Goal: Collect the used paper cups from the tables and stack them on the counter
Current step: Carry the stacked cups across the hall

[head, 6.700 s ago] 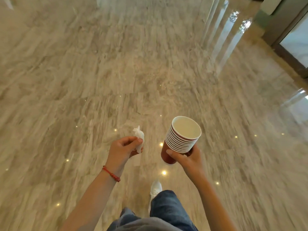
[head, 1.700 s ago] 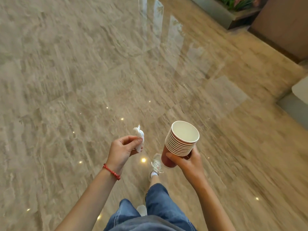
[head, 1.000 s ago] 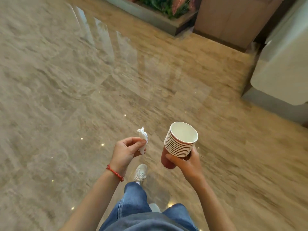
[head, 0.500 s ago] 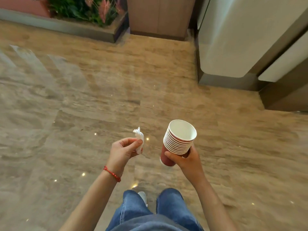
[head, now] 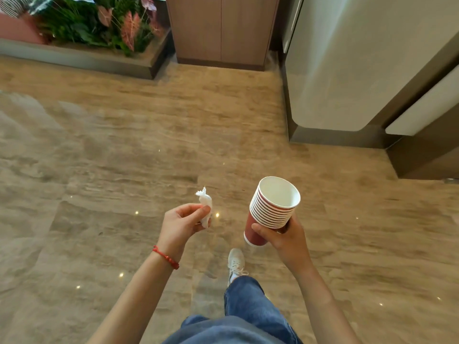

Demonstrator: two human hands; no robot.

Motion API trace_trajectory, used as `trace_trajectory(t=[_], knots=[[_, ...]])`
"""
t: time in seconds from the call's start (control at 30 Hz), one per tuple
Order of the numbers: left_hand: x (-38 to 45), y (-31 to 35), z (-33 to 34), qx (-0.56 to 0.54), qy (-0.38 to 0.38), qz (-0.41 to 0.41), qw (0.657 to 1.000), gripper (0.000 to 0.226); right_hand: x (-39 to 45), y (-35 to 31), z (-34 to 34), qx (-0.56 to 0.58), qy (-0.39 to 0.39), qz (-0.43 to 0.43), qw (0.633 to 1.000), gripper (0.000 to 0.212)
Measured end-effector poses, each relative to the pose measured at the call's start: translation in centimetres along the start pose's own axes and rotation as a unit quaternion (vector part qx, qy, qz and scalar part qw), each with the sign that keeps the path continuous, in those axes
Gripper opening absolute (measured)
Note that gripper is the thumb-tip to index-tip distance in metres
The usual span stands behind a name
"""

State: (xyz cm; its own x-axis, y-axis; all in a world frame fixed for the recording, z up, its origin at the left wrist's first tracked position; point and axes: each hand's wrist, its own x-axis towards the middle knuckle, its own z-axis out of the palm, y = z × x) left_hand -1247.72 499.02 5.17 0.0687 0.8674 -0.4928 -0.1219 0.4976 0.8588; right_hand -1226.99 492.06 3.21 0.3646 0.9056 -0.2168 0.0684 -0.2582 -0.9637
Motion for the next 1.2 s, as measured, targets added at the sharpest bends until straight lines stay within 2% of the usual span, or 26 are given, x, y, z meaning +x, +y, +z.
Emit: trace_trajectory(t=[0.23, 0.47, 0.67, 0.97, 1.2], knots=[[10.9, 7.5, 7.8, -0.018, -0.007, 0.011, 1.0, 0.007, 14.7, -5.3, -2.6, -0.014, -0.009, -0.014, 1.0, 0.054], [21.6, 13.2, 12.3, -0.015, -0.013, -0.005, 1.0, 0.005, 27.7, -8.3, -2.7, -0.004, 0.007, -0.022, 1.0, 0.055], [35.3, 19.8, 16.1, -0.016, -0.028, 0.013, 0.999, 0.005, 41.9, -11.0, -1.0, -0.003, 0.012, -0.022, 1.0, 0.061], [54.6, 34.1, 20.8, 0.014, -0.037, 0.039, 0.998, 0.004, 62.3, -18.9, 1.0, 0.024, 0.043, -0.02, 0.999, 0.066], [66.2, 38.3, 26.9, 0.01, -0.045, 0.012, 0.999, 0.004, 76.6, -21.5, 0.1, 0.022, 0.041, -0.001, 0.999, 0.073]])
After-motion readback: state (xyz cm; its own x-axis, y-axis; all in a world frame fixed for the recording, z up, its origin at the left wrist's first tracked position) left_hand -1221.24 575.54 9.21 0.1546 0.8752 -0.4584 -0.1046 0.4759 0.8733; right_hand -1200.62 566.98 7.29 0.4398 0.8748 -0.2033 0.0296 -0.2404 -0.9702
